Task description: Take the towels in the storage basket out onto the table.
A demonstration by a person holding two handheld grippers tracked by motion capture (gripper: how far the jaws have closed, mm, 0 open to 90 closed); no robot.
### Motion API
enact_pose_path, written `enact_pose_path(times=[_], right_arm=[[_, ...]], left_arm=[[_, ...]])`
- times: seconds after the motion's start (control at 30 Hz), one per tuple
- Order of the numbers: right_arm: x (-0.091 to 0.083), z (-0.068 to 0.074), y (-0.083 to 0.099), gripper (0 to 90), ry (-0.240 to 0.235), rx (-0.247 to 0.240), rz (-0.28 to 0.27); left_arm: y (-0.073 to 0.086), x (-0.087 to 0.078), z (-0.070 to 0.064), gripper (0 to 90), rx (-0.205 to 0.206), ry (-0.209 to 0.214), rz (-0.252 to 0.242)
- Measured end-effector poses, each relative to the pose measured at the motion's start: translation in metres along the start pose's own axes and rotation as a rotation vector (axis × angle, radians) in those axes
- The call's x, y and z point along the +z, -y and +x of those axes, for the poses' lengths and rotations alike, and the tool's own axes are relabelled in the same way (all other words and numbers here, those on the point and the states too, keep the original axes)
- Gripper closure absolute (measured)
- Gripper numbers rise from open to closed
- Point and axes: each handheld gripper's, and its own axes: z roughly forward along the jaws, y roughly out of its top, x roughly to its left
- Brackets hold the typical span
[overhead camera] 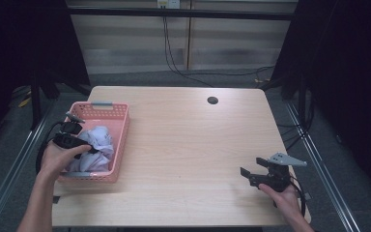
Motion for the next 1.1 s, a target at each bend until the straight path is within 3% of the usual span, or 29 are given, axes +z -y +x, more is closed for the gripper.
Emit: enact_pose_path(times=[0.07,0.17,0.33,0.5,0.6,0.63,0.87,0.93,1.1], right_arm=[[-0.001,-0.001,0.000,18.1,0.001,-0.001,-0.002],[-0.001,-0.001,0.000,18.0,0.002,0.002,-0.001],[0.000,-0.001,-0.001,21.2,0.005,-0.001,0.002],[0.000,-0.001,-0.001,20.1,0.003,-0.004,-0.003],[0.000,0.000,-0.001,20.0,-0.002,-0.008,-0.004],[0.000,0.000,-0.001,20.0,-0.001,-0.009,-0.004],[-0.002,0.000,-0.002,19.5,0.013,-0.021,-0.020],[-0.002,0.000,-0.002,19.4,0.010,-0.022,-0.018],[-0.002,0.000,-0.003,19.9,0.001,-0.023,-0.013]], left_arm=[[0.000,-0.002,0.001,50.6,0.009,0.008,-0.018],[0.004,-0.012,0.000,50.5,0.018,0.010,-0.090],[0.006,-0.021,-0.006,50.6,0.023,0.020,-0.130],[0.006,-0.028,-0.016,50.3,0.056,0.013,-0.168],[0.007,-0.033,-0.017,50.2,0.049,0.001,-0.212],[0.008,-0.035,-0.018,50.2,0.029,0.008,-0.236],[0.010,-0.048,-0.022,50.2,0.040,0.020,-0.295],[0.011,-0.057,-0.029,50.2,0.047,0.023,-0.328],[0.010,-0.069,-0.045,49.9,0.117,0.041,-0.319]])
